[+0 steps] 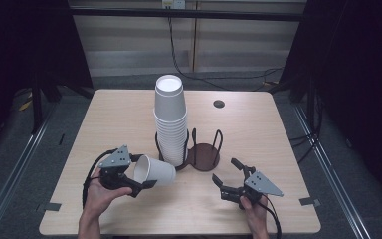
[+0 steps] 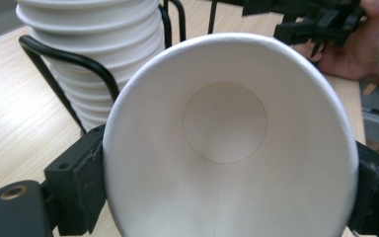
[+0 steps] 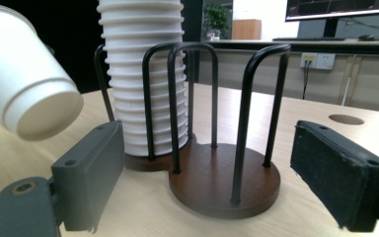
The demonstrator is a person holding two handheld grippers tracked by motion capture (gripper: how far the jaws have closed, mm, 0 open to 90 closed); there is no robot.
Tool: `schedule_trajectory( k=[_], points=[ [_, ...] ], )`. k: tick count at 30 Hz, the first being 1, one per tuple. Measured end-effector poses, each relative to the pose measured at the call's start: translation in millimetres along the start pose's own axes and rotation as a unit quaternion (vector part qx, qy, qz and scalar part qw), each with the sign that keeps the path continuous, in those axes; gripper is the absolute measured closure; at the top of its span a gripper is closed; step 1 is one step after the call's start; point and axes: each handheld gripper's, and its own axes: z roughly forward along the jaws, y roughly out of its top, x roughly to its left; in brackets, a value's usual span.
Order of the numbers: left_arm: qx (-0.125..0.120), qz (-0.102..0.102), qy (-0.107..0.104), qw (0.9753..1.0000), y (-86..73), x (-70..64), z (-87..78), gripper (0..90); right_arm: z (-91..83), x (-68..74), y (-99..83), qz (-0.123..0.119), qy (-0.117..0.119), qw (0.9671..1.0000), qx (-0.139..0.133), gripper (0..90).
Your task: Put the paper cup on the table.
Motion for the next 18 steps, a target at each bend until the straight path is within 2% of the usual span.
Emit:
schedule_trajectory(
  k=[8,11,14,18],
  points=[
    [0.017,-0.013,0.013,0.9997,-2.9,8.5,-11.5,10.9,-4.5,1.8,-1.6,-0.004,-0.006,0.9998,-0.018,13.2],
    [0.023,-0.015,0.026,0.9993,-2.4,10.8,-17.4,10.9,-5.7,2.3,-2.2,-0.006,-0.006,0.9997,-0.025,12.9],
    [0.027,-0.022,0.03,0.9989,-2.9,15.0,-21.0,10.8,-5.5,2.3,-2.2,-0.007,-0.005,0.9996,-0.025,13.0],
    [0.049,-0.025,0.041,0.9976,-2.3,21.9,-23.8,10.8,-5.5,2.3,-2.2,-0.007,-0.005,0.9996,-0.025,13.0]
  ],
)
